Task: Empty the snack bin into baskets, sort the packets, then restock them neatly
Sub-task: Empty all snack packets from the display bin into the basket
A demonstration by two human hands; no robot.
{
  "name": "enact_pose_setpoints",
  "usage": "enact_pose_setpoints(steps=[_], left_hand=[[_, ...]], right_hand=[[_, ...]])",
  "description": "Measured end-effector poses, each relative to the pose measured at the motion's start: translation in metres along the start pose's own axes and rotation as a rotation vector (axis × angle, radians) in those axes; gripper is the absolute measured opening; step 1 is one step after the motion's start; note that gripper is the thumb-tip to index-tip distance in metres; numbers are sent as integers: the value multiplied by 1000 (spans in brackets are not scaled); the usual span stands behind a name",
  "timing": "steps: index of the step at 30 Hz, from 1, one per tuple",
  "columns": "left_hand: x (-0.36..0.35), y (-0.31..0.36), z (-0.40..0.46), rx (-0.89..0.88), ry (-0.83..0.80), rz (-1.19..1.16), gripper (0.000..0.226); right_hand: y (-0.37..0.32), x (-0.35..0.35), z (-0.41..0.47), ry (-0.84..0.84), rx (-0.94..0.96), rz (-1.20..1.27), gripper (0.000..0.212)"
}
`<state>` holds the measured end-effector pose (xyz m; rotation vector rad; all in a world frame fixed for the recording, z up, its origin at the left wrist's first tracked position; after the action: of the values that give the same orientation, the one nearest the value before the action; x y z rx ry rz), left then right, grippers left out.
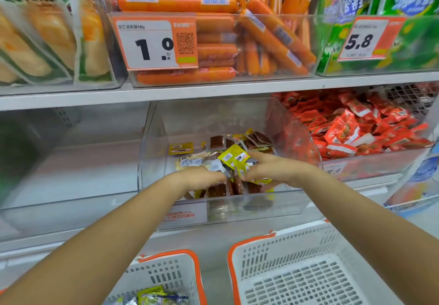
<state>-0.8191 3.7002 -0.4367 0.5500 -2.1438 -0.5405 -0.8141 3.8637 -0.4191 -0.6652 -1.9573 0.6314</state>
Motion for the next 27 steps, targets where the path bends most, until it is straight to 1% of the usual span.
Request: enact_pose_setpoints(steps=[1,2,4,5,7,9,11,14,16,18,20,22,24,27], left_hand=[[3,-3,-1,19,21,-17,53],[6,-6,-2,31,39,-18,56],[7,-6,-7,26,43,9,61],[6,-6,-9,29,21,24,65],[0,-5,-14,55,-45,81,75],[-6,-4,-15,77,-108,142,78],[-11,-4,-14,80,-131,142,74],[-9,-10,1,49,-81,68,65],[-5,-17,8,81,-37,47,71],[-1,-20,13,96,-7,57,71],[3,-20,16,92,24,62,64],[5,-22,19,82,33,27,59],[7,-24,22,73,31,-17,55],[5,-28,21,83,-31,-69,26]], right_hand=[[1,6,-3,7,-6,4,69],[3,9,-6,-7,-26,-56,74],[21,11,-13,-94,-138,-209,96],[31,9,-17,-151,-203,-249,103],[37,0,-23,-211,-249,-268,100],[38,-1,-17,-180,-241,-314,99],[30,0,-11,-120,-228,-319,95],[21,-2,-3,-58,-209,-281,83],[20,-4,4,-11,-199,-220,70],[23,-3,11,43,-192,-102,56],[26,-3,18,53,-190,0,52],[26,-6,19,28,-173,44,51],[23,-10,18,-5,-148,90,58],[17,-20,15,-106,-97,89,53]])
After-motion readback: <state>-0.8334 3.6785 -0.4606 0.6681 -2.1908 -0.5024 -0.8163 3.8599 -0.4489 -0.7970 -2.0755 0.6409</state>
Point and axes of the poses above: each hand's wrist, its own z-axis towards the middle knuckle, its own x-axis out of the back of the hand, y = z × x, the point moved 10 cm from there along z, towards the middle knuckle, and after that the axes turned 2 degrees about x, right-handed, at the moved point
